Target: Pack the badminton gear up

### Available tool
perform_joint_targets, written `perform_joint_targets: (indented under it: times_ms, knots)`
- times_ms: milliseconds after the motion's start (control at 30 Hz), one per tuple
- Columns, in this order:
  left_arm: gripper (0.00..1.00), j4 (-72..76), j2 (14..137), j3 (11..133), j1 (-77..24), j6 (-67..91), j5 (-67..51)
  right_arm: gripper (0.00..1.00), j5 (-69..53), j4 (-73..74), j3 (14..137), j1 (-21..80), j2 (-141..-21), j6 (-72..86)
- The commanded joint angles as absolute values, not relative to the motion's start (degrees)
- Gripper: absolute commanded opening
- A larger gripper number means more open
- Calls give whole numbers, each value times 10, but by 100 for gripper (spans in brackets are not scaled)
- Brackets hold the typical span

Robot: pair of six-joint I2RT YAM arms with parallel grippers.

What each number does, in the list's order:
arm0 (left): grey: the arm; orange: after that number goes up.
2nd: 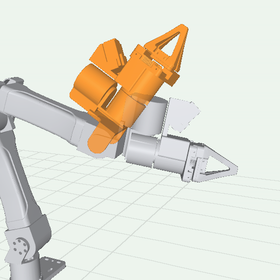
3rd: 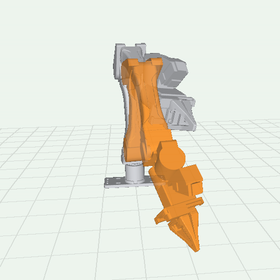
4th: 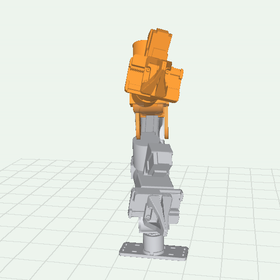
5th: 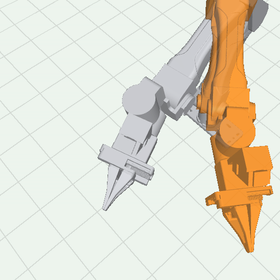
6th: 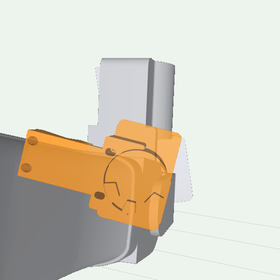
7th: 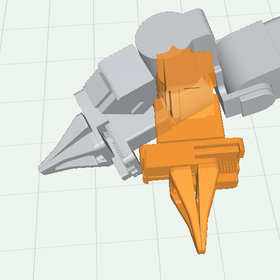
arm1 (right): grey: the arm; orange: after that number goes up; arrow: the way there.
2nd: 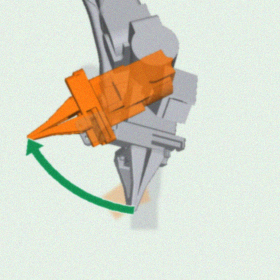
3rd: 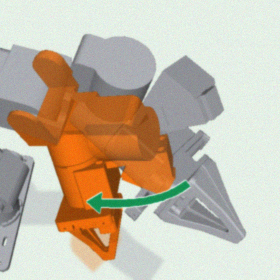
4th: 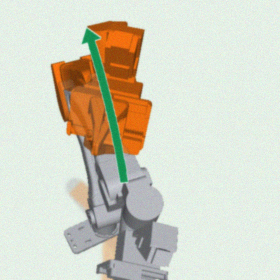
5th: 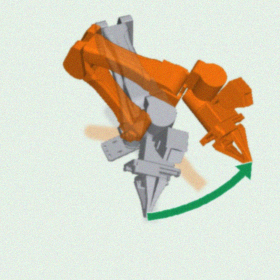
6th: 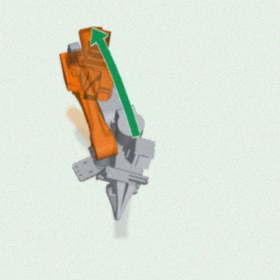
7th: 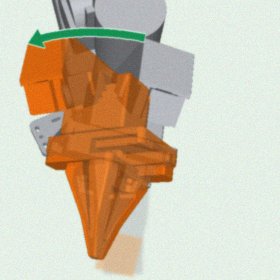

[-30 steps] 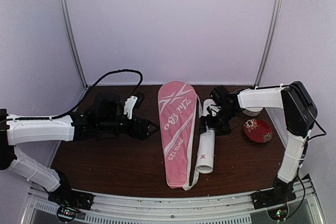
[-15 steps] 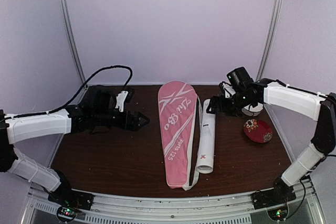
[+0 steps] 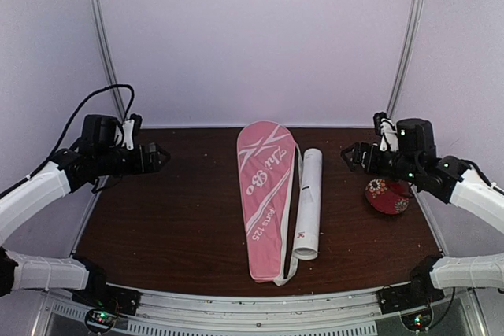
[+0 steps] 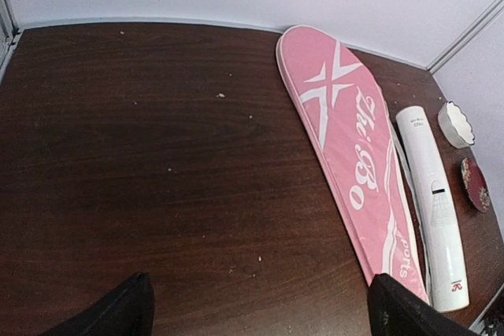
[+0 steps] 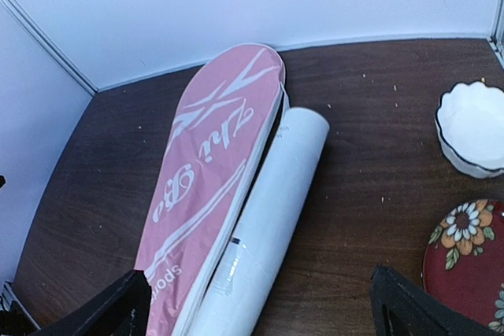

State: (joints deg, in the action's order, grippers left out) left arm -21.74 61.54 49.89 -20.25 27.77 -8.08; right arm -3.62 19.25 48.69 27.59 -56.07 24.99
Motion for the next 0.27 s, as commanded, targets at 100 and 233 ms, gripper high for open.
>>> perform_joint_targets:
  times_ms: [100, 233]
  knots:
    - [98, -230, 561, 411, -199, 300, -46, 100, -32, 66, 343, 274, -514, 285]
    - [98, -218, 558, 390, -200, 310, -49, 100, -41, 36, 311, 273, -511, 289]
